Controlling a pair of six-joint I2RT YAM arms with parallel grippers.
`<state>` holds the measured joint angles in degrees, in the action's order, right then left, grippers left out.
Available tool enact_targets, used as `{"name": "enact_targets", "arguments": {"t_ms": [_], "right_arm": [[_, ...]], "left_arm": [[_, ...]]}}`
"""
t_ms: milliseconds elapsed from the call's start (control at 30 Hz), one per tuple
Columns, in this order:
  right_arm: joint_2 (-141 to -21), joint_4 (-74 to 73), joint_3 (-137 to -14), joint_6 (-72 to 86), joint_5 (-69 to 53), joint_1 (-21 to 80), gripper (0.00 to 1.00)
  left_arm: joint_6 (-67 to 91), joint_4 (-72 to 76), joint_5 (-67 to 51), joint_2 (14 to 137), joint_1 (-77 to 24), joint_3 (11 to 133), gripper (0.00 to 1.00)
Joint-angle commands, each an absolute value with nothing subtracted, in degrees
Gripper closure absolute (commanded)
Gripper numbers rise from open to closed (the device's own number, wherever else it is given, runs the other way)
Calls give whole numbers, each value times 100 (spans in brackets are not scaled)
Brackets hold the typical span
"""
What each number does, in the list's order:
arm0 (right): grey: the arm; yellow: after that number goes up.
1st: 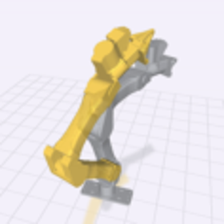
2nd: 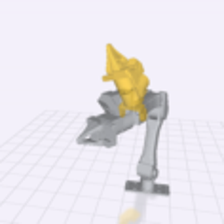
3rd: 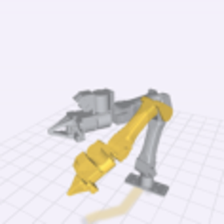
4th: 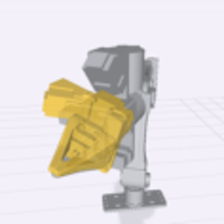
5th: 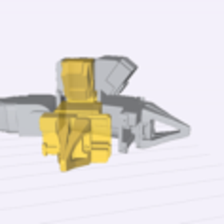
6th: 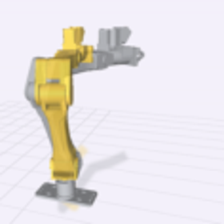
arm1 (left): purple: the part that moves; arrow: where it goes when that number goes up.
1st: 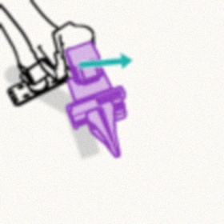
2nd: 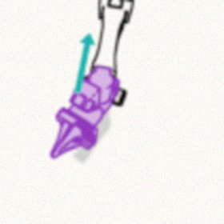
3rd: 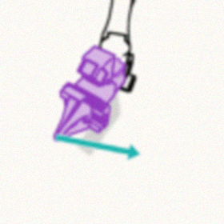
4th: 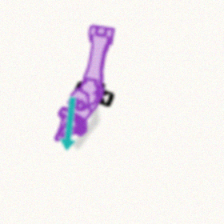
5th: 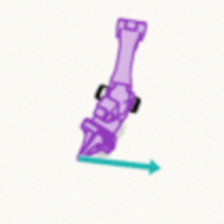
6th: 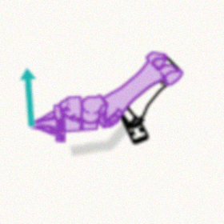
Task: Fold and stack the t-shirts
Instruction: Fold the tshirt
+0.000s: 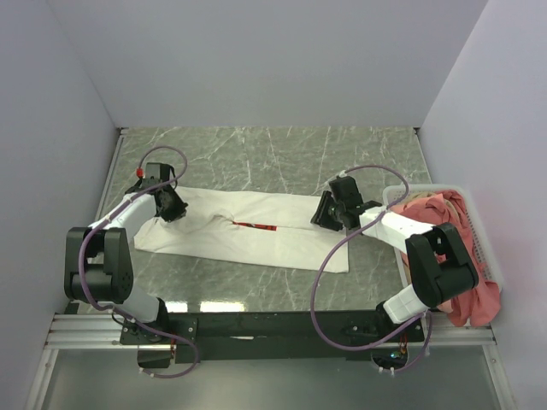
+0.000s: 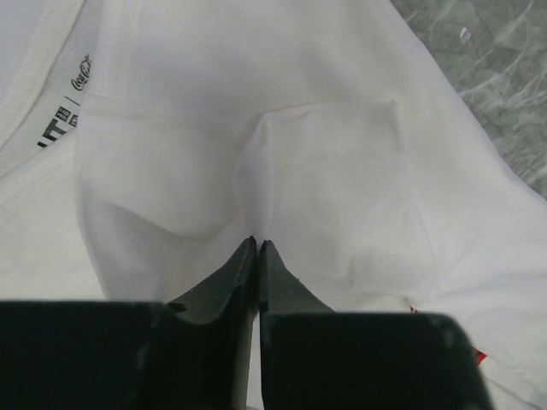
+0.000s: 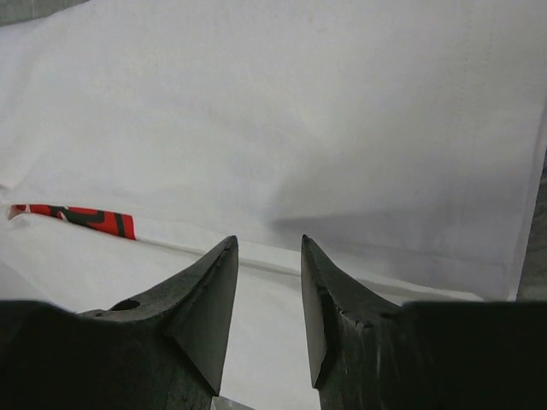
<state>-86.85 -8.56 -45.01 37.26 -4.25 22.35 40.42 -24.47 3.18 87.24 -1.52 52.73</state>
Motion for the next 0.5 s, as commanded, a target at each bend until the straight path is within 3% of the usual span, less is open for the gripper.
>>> {"name": "enact_targets", "arguments": {"t_ms": [0, 467], "right_arm": [[-8622, -694, -4719, 3744, -475, 2364, 57], [-9569, 518, -6009, 3253, -1247, 3190, 57]], "left_arm": [[3832, -2434, 53, 8596, -141, 5397, 97], [3814, -2724, -264, 8095, -141, 4632, 99]]}}
